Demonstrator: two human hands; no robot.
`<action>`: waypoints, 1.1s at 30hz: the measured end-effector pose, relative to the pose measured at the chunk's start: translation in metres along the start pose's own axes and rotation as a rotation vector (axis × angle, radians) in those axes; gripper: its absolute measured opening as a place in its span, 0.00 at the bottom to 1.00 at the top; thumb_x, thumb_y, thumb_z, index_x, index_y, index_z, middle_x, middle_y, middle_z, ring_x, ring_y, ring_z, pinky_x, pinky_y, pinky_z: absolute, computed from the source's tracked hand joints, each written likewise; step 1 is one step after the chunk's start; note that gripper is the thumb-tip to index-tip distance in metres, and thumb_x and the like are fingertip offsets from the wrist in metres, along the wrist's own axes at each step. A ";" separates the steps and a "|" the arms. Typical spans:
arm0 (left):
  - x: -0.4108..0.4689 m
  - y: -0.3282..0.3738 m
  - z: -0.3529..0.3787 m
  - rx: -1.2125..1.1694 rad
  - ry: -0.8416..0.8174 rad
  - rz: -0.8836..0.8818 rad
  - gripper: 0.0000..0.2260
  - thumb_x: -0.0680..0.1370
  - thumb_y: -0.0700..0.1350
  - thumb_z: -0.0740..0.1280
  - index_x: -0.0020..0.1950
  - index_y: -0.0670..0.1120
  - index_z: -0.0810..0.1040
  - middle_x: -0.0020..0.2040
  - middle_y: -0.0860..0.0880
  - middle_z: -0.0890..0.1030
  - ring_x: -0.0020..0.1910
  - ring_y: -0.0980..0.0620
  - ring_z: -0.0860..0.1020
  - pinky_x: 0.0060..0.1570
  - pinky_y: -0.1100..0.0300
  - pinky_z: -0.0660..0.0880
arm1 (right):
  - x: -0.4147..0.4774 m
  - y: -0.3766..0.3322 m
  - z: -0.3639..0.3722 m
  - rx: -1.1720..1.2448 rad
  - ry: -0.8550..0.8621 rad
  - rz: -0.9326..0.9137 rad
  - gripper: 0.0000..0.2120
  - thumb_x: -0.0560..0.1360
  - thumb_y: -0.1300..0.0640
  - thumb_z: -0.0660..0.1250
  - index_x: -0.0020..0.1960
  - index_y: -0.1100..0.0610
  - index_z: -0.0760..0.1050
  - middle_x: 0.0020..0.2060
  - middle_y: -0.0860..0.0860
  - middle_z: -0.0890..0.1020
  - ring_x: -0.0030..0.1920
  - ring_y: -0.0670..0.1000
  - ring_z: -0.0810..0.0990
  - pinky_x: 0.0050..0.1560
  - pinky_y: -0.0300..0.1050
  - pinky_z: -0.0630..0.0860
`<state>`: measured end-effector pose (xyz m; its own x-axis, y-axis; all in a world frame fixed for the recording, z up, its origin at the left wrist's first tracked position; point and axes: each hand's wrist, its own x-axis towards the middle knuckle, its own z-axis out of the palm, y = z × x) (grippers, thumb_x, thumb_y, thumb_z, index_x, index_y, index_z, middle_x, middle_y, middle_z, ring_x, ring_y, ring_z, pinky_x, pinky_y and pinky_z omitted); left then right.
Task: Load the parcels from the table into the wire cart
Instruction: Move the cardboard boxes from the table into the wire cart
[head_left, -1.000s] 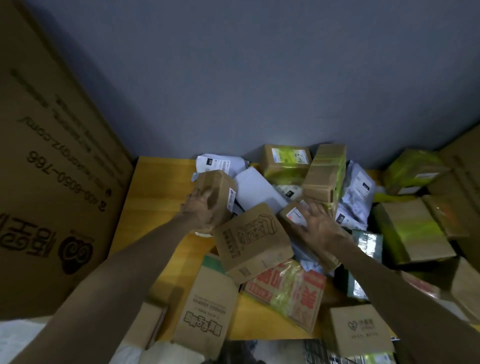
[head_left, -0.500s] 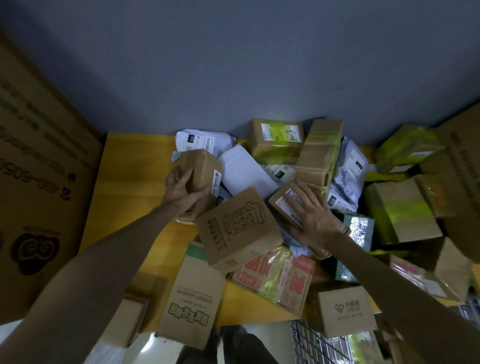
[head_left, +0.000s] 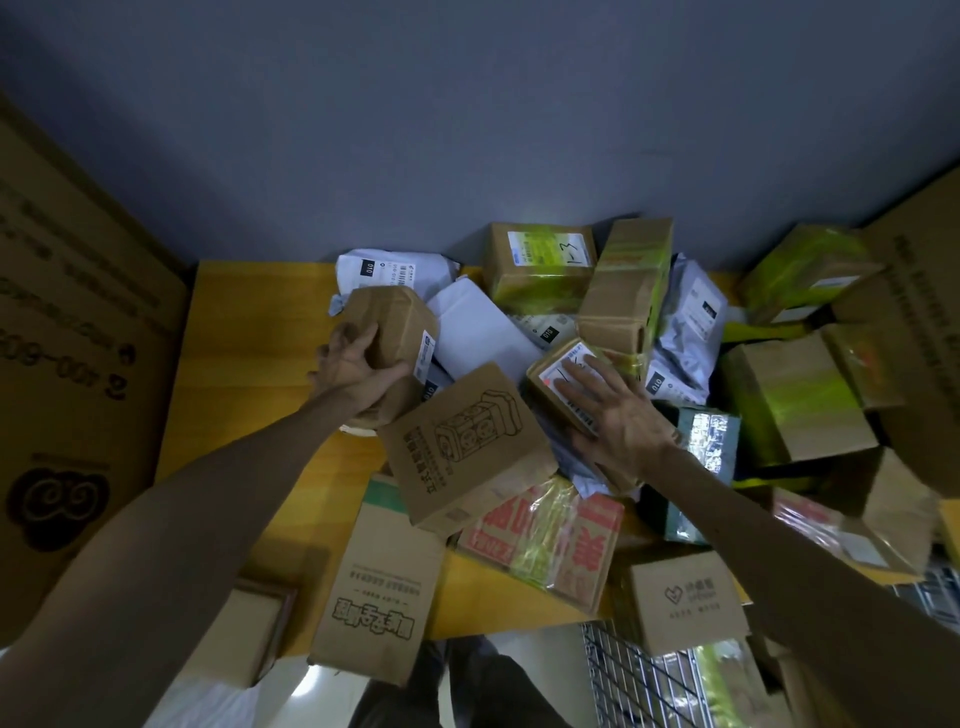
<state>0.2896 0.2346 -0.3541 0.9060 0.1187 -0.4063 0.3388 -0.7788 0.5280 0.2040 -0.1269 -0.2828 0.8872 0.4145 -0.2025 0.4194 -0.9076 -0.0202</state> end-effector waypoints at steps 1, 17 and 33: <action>-0.003 0.004 -0.005 0.016 0.013 0.014 0.40 0.69 0.66 0.72 0.77 0.62 0.60 0.79 0.53 0.54 0.75 0.41 0.56 0.71 0.39 0.58 | 0.001 -0.001 -0.004 0.025 -0.031 0.013 0.35 0.73 0.37 0.54 0.75 0.52 0.66 0.77 0.51 0.63 0.77 0.56 0.60 0.69 0.64 0.64; -0.087 0.073 -0.085 0.367 0.233 0.009 0.39 0.71 0.69 0.65 0.77 0.60 0.55 0.77 0.45 0.53 0.73 0.35 0.55 0.68 0.36 0.59 | -0.007 -0.014 -0.053 0.356 0.249 0.107 0.32 0.67 0.42 0.64 0.67 0.55 0.77 0.71 0.49 0.73 0.73 0.54 0.66 0.69 0.57 0.69; -0.197 0.144 -0.128 0.311 0.377 0.163 0.38 0.70 0.70 0.63 0.77 0.62 0.56 0.77 0.45 0.55 0.75 0.35 0.53 0.70 0.34 0.56 | -0.097 -0.032 -0.142 0.260 0.436 0.172 0.31 0.71 0.43 0.66 0.72 0.54 0.72 0.75 0.48 0.67 0.76 0.53 0.59 0.70 0.58 0.66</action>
<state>0.1920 0.1778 -0.1024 0.9886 0.1500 -0.0096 0.1463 -0.9451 0.2922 0.1318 -0.1281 -0.1231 0.9597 0.1973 0.2002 0.2484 -0.9286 -0.2758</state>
